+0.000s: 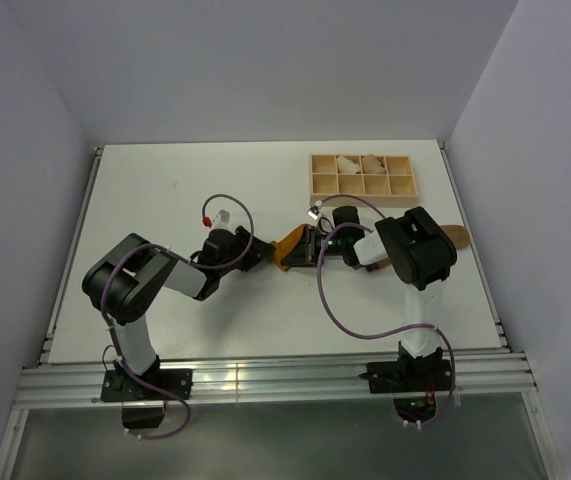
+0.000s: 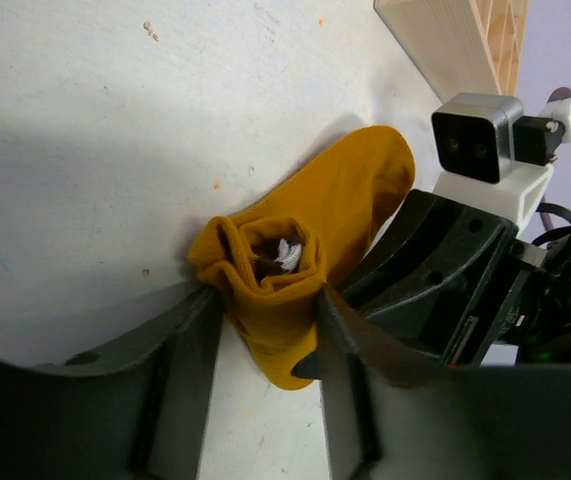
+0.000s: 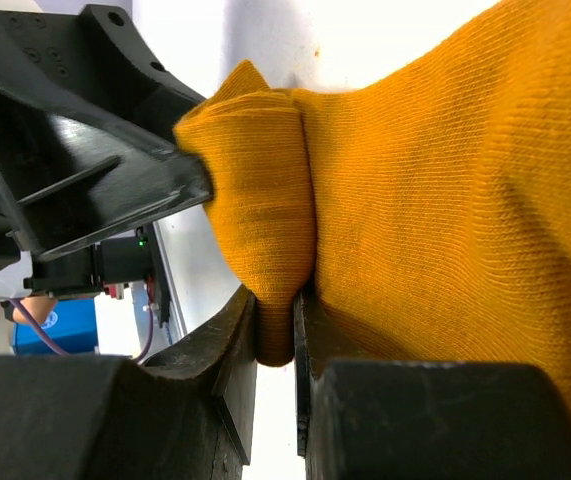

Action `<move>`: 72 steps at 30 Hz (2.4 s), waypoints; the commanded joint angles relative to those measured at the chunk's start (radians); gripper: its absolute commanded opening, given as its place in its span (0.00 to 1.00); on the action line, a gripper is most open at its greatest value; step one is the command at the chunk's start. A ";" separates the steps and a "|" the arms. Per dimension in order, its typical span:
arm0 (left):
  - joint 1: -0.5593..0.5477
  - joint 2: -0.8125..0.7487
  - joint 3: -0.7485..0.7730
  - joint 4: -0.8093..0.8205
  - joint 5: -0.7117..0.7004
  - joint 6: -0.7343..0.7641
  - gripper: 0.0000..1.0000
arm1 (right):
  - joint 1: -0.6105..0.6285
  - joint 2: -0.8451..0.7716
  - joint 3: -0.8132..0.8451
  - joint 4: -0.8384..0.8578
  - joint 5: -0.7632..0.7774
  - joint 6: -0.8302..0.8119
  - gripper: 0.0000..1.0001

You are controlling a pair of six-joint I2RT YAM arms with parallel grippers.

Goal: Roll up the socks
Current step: Roll the sock at the center of the board.

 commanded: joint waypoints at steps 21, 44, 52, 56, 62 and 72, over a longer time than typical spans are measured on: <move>-0.010 -0.037 0.105 -0.242 -0.044 0.103 0.00 | 0.084 -0.337 0.030 -0.557 0.516 -0.335 0.55; -0.022 -0.080 0.194 -0.465 -0.055 0.164 0.00 | 0.470 -0.399 0.090 -0.473 1.077 -0.796 0.64; -0.022 -0.075 0.197 -0.465 -0.045 0.163 0.00 | 0.495 -0.325 0.093 -0.411 1.141 -0.836 0.62; -0.024 -0.072 0.197 -0.465 -0.041 0.161 0.00 | 0.504 -0.284 0.091 -0.385 1.178 -0.843 0.60; -0.024 -0.088 0.196 -0.462 -0.038 0.151 0.00 | 0.513 -0.232 0.097 -0.394 1.201 -0.830 0.53; -0.024 -0.112 0.176 -0.470 -0.051 0.080 0.19 | 0.523 -0.229 0.047 -0.400 1.187 -0.741 0.06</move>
